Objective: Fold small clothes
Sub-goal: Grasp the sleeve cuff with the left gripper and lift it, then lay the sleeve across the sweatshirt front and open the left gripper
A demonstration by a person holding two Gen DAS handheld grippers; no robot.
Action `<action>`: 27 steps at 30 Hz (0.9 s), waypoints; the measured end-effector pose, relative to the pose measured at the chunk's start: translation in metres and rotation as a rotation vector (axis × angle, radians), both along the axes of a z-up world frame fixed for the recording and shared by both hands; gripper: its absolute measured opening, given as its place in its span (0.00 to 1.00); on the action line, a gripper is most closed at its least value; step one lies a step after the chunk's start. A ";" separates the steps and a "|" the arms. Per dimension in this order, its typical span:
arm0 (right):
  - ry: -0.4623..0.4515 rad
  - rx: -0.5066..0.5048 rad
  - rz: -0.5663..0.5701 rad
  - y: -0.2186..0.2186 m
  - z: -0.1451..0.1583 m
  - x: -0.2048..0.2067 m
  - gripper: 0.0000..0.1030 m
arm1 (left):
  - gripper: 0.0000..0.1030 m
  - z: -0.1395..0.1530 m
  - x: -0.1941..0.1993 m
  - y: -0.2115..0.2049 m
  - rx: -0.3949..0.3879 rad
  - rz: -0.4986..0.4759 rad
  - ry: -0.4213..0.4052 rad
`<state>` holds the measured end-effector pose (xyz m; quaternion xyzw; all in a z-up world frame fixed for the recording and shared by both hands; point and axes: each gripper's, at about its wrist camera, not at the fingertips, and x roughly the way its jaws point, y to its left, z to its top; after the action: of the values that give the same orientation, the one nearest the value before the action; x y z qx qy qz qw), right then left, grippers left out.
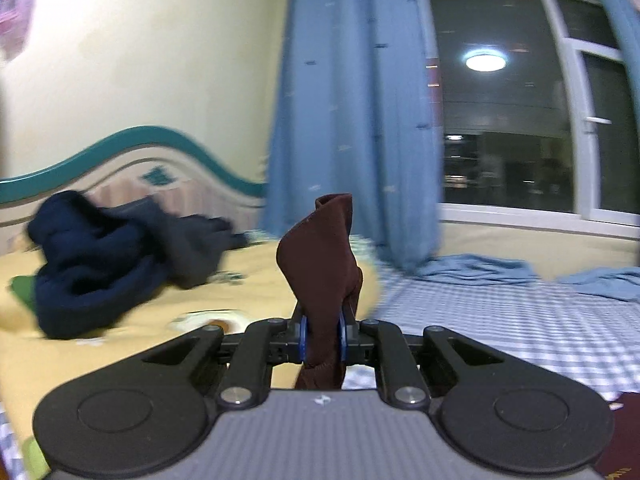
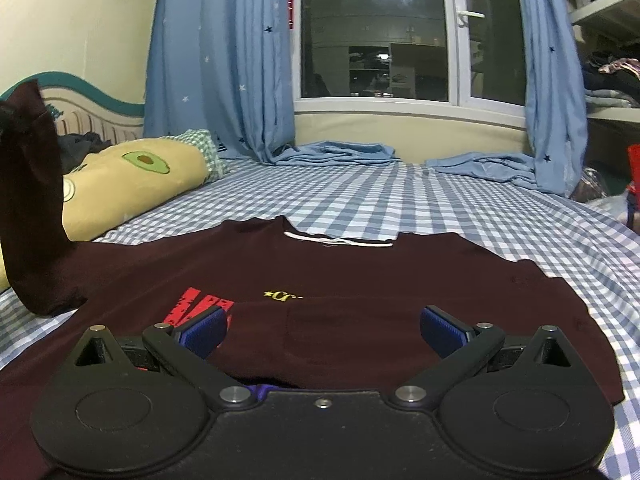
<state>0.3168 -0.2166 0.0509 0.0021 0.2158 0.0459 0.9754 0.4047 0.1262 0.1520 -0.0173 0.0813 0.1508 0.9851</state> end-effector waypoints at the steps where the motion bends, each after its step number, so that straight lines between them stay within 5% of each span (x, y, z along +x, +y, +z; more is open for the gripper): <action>1: 0.001 0.003 -0.008 -0.004 0.000 -0.001 1.00 | 0.14 0.000 0.001 -0.014 0.000 -0.034 0.000; 7: 0.004 0.022 -0.066 -0.031 -0.001 -0.007 1.00 | 0.14 -0.017 -0.001 -0.091 -0.021 -0.198 -0.001; 16: 0.044 0.034 -0.160 -0.074 -0.016 -0.012 1.00 | 0.14 -0.103 -0.021 -0.187 -0.035 -0.403 0.130; 21: 0.068 0.040 -0.204 -0.093 -0.025 -0.014 1.00 | 0.15 -0.145 -0.034 -0.204 -0.044 -0.467 0.239; 27: 0.081 0.065 -0.220 -0.102 -0.030 -0.011 1.00 | 0.21 -0.157 -0.031 -0.196 -0.136 -0.557 0.334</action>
<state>0.3053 -0.3182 0.0207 0.0590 0.2520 -0.0546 0.9644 0.3734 -0.0701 -0.0053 -0.0353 0.2532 -0.1296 0.9581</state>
